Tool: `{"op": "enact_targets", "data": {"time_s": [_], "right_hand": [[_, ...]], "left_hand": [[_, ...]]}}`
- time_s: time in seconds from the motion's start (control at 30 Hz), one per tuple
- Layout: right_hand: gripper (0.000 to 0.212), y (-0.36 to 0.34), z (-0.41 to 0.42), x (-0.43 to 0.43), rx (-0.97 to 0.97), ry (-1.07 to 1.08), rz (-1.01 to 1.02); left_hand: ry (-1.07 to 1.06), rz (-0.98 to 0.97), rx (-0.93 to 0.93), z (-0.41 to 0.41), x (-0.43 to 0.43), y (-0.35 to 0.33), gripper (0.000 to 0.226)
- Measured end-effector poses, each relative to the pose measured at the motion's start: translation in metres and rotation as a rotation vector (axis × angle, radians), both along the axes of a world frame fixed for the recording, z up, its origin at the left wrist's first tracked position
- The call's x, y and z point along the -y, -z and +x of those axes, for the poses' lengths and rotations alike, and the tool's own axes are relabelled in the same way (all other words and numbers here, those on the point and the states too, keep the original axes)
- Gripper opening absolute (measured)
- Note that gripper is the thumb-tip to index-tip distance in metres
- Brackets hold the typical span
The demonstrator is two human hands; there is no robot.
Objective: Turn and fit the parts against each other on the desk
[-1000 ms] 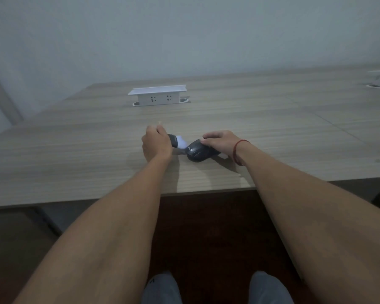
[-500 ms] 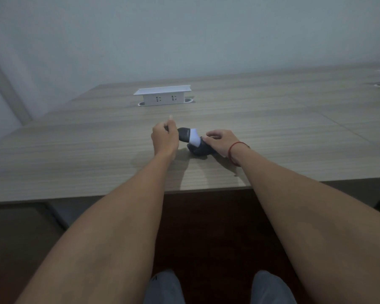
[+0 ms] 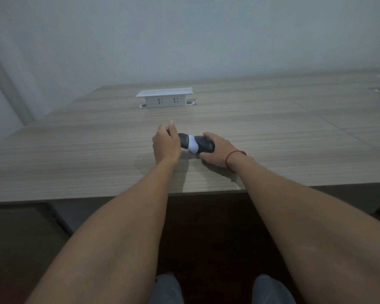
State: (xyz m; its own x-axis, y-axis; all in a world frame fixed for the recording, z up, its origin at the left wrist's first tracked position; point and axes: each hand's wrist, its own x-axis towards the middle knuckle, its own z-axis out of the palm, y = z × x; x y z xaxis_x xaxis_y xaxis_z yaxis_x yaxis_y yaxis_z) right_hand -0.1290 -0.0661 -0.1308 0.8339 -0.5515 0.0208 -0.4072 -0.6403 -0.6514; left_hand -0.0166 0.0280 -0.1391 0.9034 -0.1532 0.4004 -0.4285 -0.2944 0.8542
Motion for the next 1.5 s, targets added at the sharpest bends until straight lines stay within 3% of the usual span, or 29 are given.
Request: {"op": "enact_targets", "data": {"time_s": [0.17,0.37,0.57,0.8,0.93,1.07,1.23,1.37,1.5], "right_hand": [[0.068,-0.007,-0.001,0.006,-0.034,-0.061,-0.039],[0.075,-0.01,0.001,0.014,-0.058,-0.073,0.003],[0.046,-0.012,0.007,0.015,0.038,-0.013,0.146],[0.044,-0.004,0.012,0.01,0.086,0.001,0.053],[0.045,-0.003,0.012,0.01,0.1,0.009,0.063],[0.046,-0.002,0.011,0.009,0.105,0.014,0.067],[0.046,-0.001,0.011,0.01,0.085,0.01,0.081],[0.046,-0.001,0.011,0.009,0.099,0.018,0.08],[0.046,-0.001,0.01,0.007,0.097,0.024,0.083]], "left_hand": [[0.109,-0.018,0.046,-0.002,0.008,0.007,0.037],[-0.093,0.055,0.041,0.006,0.007,0.004,0.044],[-0.033,-0.046,0.025,-0.003,0.008,0.006,0.04],[0.006,-0.032,-0.028,-0.005,0.0,0.011,0.038],[0.006,0.115,-0.114,-0.006,-0.001,0.009,0.03],[-0.019,0.265,-0.283,0.0,0.0,-0.002,0.04],[-0.141,0.285,-0.271,0.002,-0.006,0.001,0.036],[0.034,0.228,-0.29,-0.002,-0.006,-0.001,0.038],[0.252,0.149,-0.458,0.001,-0.017,-0.006,0.021]]}}
